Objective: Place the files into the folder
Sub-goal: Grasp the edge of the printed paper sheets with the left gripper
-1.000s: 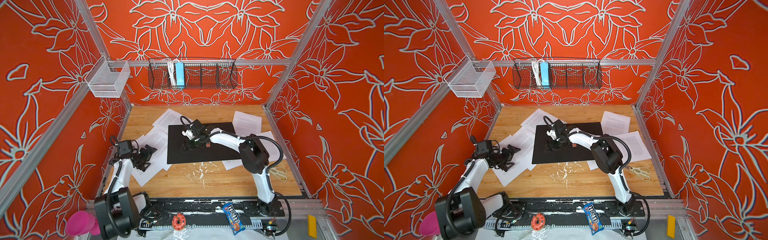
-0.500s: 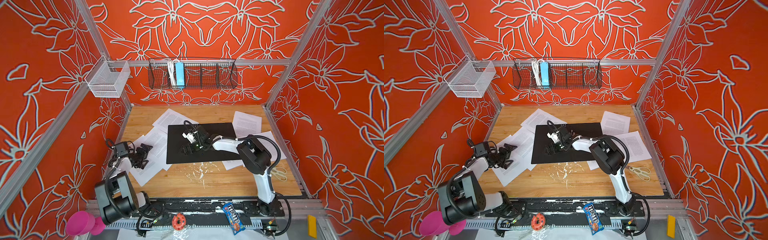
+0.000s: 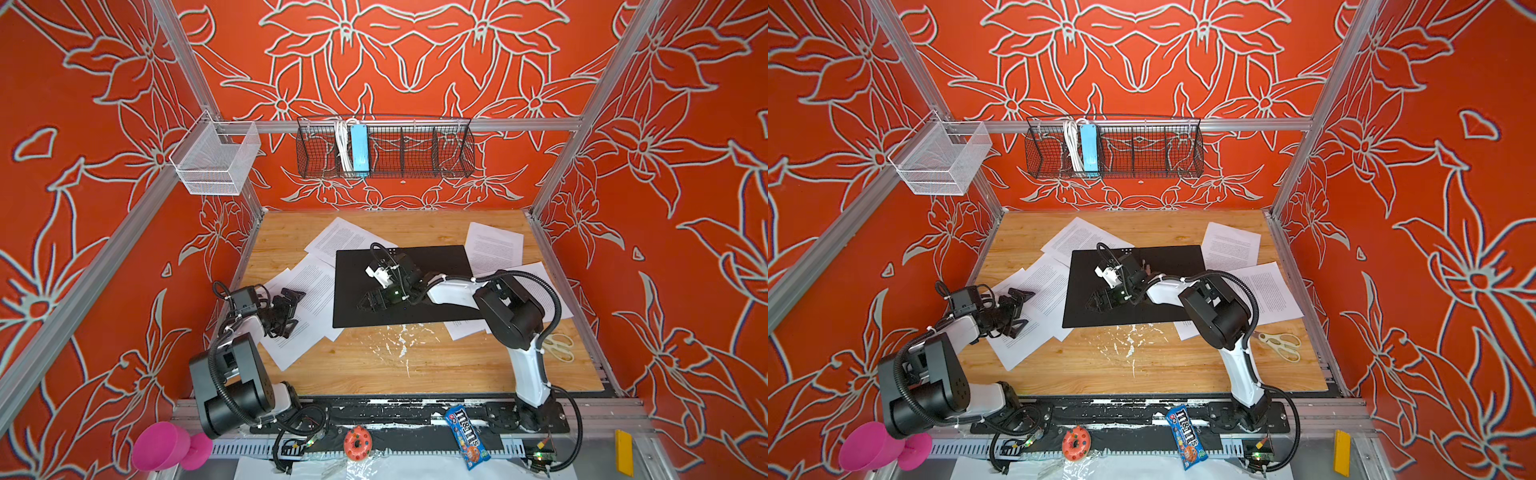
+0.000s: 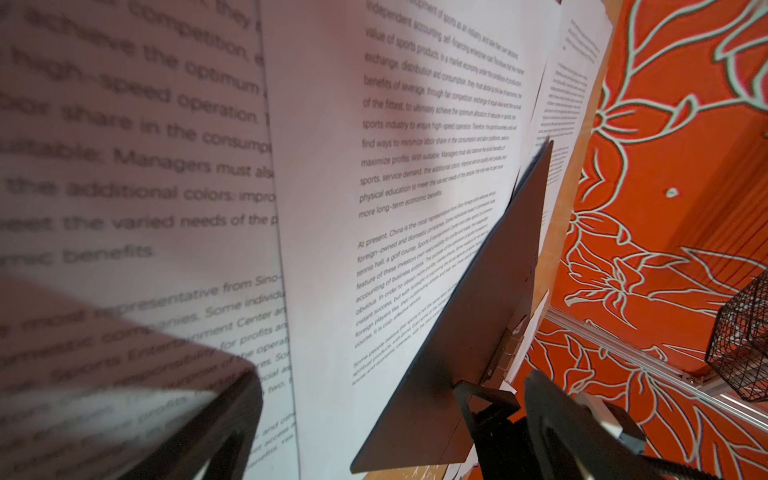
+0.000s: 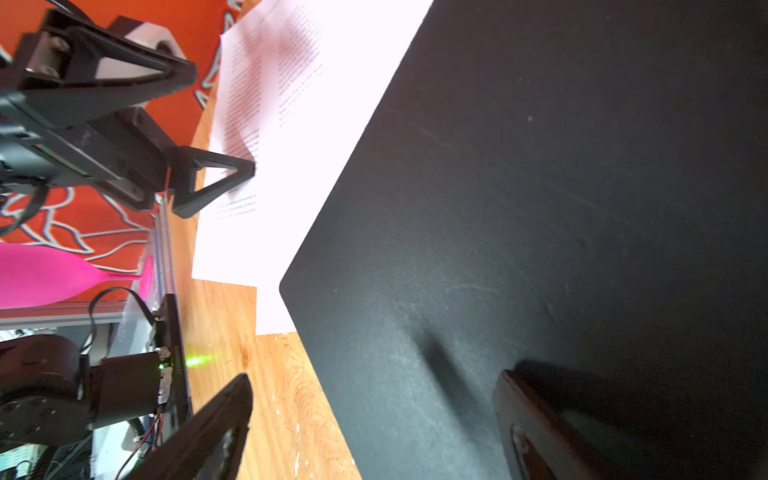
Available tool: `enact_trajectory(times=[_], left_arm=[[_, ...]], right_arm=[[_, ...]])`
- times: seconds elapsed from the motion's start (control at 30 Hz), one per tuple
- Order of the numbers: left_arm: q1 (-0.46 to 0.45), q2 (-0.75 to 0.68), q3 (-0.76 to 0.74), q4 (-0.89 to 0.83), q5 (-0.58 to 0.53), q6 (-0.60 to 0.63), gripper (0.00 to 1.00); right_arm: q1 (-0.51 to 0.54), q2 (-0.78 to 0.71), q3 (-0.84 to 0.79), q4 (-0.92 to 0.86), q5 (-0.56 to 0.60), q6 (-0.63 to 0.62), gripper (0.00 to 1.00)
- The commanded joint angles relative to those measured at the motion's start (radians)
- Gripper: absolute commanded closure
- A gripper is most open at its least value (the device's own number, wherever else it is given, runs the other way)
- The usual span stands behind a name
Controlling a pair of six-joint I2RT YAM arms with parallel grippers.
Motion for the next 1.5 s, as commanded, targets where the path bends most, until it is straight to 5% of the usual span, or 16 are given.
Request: enact_trajectory(times=[0.0,0.67,0.93,1.47], left_arm=[[0.003,0.039,-0.037,0.027,0.003,-0.007,0.01],[-0.008,-0.033,-0.109,0.312,0.182,-0.121,0.02],[-0.038,-0.033,-0.104,0.259,0.125,-0.106,0.00],[-0.042,0.003,-0.067,0.148,0.067,-0.099,0.55]], right_arm=[[0.005,0.038,-0.010,-0.045,-0.020,0.024,0.08],[-0.002,0.097,0.033,-0.045,-0.090,0.062,0.08],[-0.007,0.106,0.033,-0.025,-0.113,0.084,0.09],[-0.019,0.092,0.007,0.052,-0.159,0.124,0.06]])
